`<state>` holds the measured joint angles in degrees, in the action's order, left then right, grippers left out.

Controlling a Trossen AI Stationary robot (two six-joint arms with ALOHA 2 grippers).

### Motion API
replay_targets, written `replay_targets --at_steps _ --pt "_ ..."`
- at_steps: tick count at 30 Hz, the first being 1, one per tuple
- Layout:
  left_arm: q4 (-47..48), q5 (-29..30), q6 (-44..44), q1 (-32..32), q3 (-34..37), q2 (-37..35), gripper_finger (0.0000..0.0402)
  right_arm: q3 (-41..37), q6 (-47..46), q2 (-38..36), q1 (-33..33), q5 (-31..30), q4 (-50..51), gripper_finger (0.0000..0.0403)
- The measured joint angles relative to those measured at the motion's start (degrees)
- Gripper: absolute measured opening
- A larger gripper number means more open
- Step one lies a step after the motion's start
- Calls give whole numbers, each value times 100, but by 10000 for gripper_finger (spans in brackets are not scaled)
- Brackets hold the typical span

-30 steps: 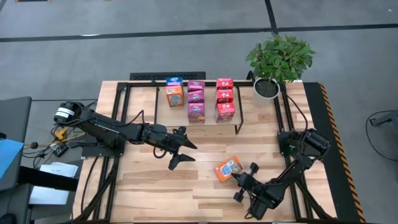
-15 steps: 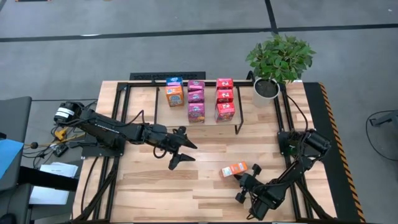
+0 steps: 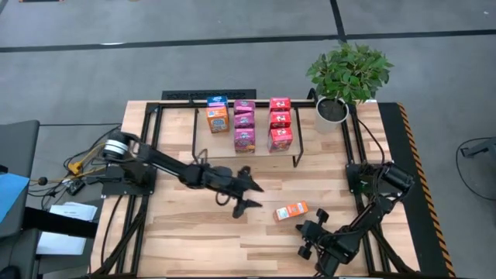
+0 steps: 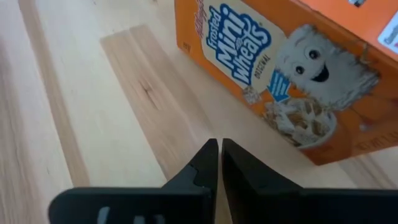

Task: Stack cereal on shelf
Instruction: Put the orange cereal box on the shelf aligned with the other orange cereal box

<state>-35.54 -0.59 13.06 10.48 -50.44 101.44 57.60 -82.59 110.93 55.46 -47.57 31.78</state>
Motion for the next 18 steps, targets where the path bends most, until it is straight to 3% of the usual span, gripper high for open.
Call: replay_targets --at_steps 4,9,18 --pt "91 -389 197 16 -353 595 272 0 0 0 -11 34 4 48" --pt "214 -395 306 32 -639 948 292 0 -8 0 -9 54 6 60" --pt "811 717 -385 526 -1114 1032 326 2 9 0 -96 56 34 114"
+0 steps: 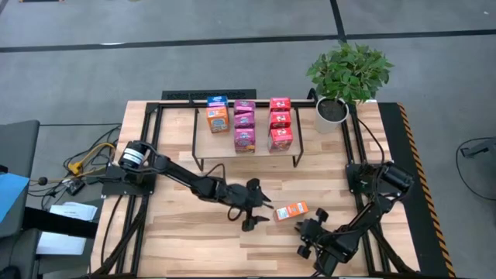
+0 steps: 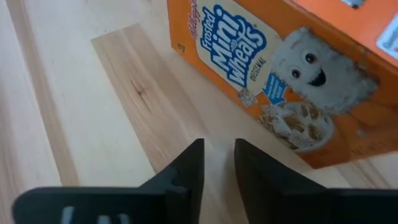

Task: Stack cereal on shelf
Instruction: Put the orange cereal box on the shelf aligned with the other orange cereal box

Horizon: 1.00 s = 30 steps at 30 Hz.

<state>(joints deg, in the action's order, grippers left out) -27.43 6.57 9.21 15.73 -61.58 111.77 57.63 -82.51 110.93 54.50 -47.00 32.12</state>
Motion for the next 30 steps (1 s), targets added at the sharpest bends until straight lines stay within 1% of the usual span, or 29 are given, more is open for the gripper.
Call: replay_targets --at_steps 4,7,11,16,19,24,27,30 --pt "260 492 -132 178 -92 0 332 2 453 0 -176 -12 -303 137" --pt "312 749 -83 216 -87 0 332 2 900 -2 -362 -79 -576 146" --pt "436 818 78 216 -88 0 332 2 1338 -2 -671 -92 -834 147" --pt "579 1043 97 222 -88 0 332 4 1829 -2 -975 -93 -1132 136" --pt "623 1103 79 203 -88 0 332 7 2075 -2 -1015 -92 -1266 130" --pt "614 1242 19 182 -87 8 332 7 2112 -4 -1008 -90 -1270 126" --pt "335 1267 23 174 -79 180 332 7 2113 -4 -1008 -92 -1273 127" --pt "-64 1166 57 174 -83 489 332 7 2112 -4 -1010 -93 -1262 130"
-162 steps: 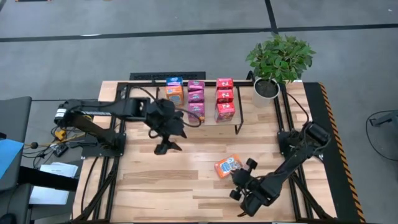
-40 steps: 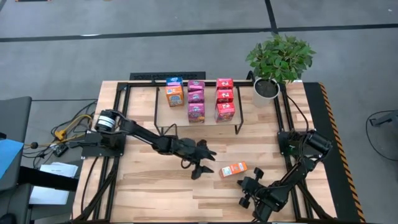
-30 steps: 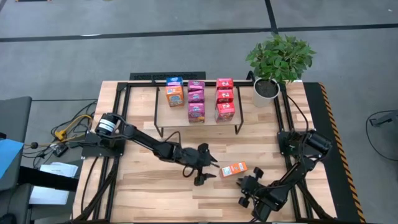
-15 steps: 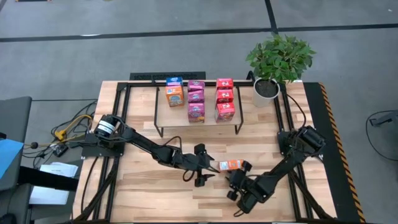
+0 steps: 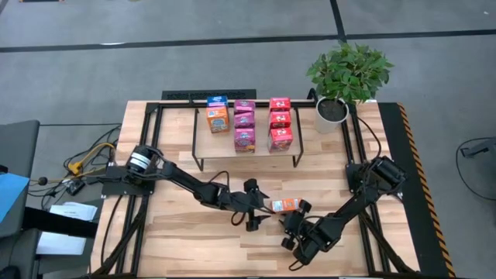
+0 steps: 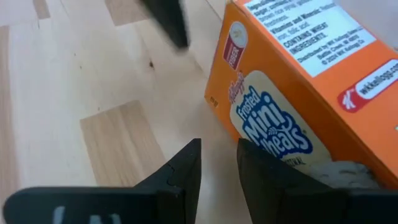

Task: Stack cereal on shelf
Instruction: Put the orange cereal box on the shelf aligned with the other orange cereal box

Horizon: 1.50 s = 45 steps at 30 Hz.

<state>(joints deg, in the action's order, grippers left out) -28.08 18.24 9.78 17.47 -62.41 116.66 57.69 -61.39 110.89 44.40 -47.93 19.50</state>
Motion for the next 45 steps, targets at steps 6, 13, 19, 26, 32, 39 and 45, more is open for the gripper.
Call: replay_targets --at_steps 6,13,19,26,32,39,45 --pt "-194 98 45 -21 4 261 332 0 -4 0 7 -1 -1 126" --pt "-542 0 -108 -141 -2 258 332 0 -7 0 7 -1 -6 122" --pt "-591 -189 -154 -149 0 258 332 0 -48 0 7 -1 -21 121" --pt "-570 -154 -105 -151 0 258 306 -2 -114 0 7 -1 -28 120" --pt "-609 -126 -64 -151 0 258 241 -2 -157 0 7 -1 -30 120" --pt "-548 -131 -48 -151 0 258 180 -2 -162 0 7 1 -32 120" --pt "-537 -144 -41 -151 0 258 150 -2 -166 0 14 6 -35 120"
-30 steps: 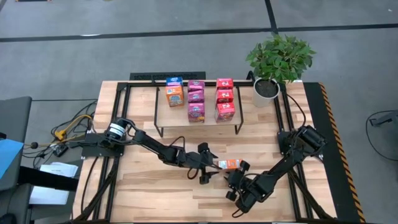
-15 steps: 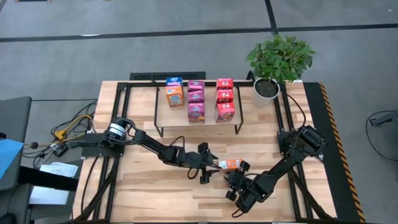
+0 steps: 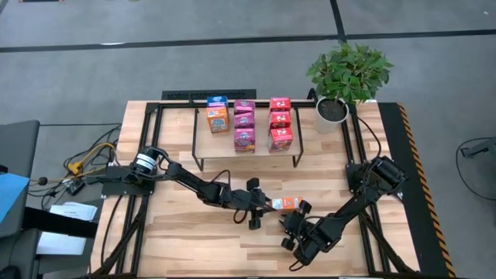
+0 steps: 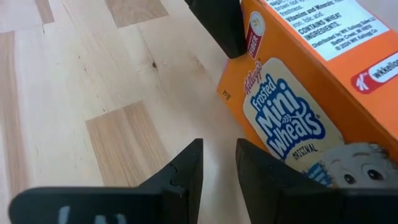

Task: Stack cereal on shelf
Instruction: Put the orange cereal box on the shelf aligned with the other orange cereal box

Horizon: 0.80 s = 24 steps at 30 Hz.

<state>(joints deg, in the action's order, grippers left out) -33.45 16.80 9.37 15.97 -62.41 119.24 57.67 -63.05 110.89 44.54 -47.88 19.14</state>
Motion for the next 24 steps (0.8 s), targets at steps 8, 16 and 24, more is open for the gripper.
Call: replay_targets --at_steps 8,16,24 --pt "430 -256 176 -2 0 -170 140 0 -202 0 210 276 134 120" --pt "2315 -565 334 0 2 -1107 140 -2 -1254 -4 906 641 733 120" --pt "3834 -601 449 44 2 -2430 139 2 -1696 -7 1127 652 906 120"
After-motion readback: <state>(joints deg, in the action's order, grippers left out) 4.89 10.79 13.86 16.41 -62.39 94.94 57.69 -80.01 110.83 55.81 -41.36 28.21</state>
